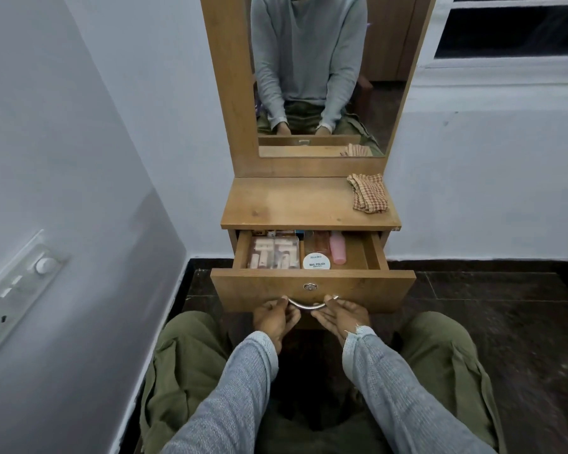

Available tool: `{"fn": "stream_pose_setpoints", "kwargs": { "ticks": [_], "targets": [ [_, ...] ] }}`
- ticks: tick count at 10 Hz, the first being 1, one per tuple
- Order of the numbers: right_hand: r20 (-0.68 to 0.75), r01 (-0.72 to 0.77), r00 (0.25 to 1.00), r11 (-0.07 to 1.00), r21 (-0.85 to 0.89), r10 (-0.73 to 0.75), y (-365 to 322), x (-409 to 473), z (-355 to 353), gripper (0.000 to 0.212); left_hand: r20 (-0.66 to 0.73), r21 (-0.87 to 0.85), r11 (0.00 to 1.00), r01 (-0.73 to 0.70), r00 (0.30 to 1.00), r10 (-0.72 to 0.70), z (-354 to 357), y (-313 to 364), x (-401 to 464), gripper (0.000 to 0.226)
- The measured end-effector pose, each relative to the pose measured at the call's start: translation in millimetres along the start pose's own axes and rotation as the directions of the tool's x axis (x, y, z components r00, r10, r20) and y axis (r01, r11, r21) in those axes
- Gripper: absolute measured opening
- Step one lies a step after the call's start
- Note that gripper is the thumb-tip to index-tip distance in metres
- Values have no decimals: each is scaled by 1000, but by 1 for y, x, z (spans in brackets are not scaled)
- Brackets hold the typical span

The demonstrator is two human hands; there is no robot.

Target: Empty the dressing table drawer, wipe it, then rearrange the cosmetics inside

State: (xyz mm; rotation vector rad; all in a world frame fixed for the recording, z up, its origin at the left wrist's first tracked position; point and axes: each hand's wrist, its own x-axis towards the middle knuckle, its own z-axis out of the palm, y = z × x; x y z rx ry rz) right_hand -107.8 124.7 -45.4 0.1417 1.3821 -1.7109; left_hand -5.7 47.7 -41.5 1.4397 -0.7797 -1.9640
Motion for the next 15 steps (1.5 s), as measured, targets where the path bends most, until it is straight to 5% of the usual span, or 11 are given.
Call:
{"fn": "stream_pose_setpoints", "kwargs": {
  "ticks": [12,13,14,15],
  "targets": [
    [-26,-6,1000,999,-34,6,-65,93,54,11,46,181,983,-41,998,33,57,63,102,29],
    [2,-18,1000,994,-109,18,-64,93,51,3,12,429,895,-124,991,131,59,64,94,21],
    [55,54,998,787,-615,-25,-67,82,42,6,174,746,612,-261,964,199,55,69,86,16],
    [272,232,961,393,-890,47,-81,61,39,22,385,823,337,-457,886,260,51,84,70,16]
  ]
}}
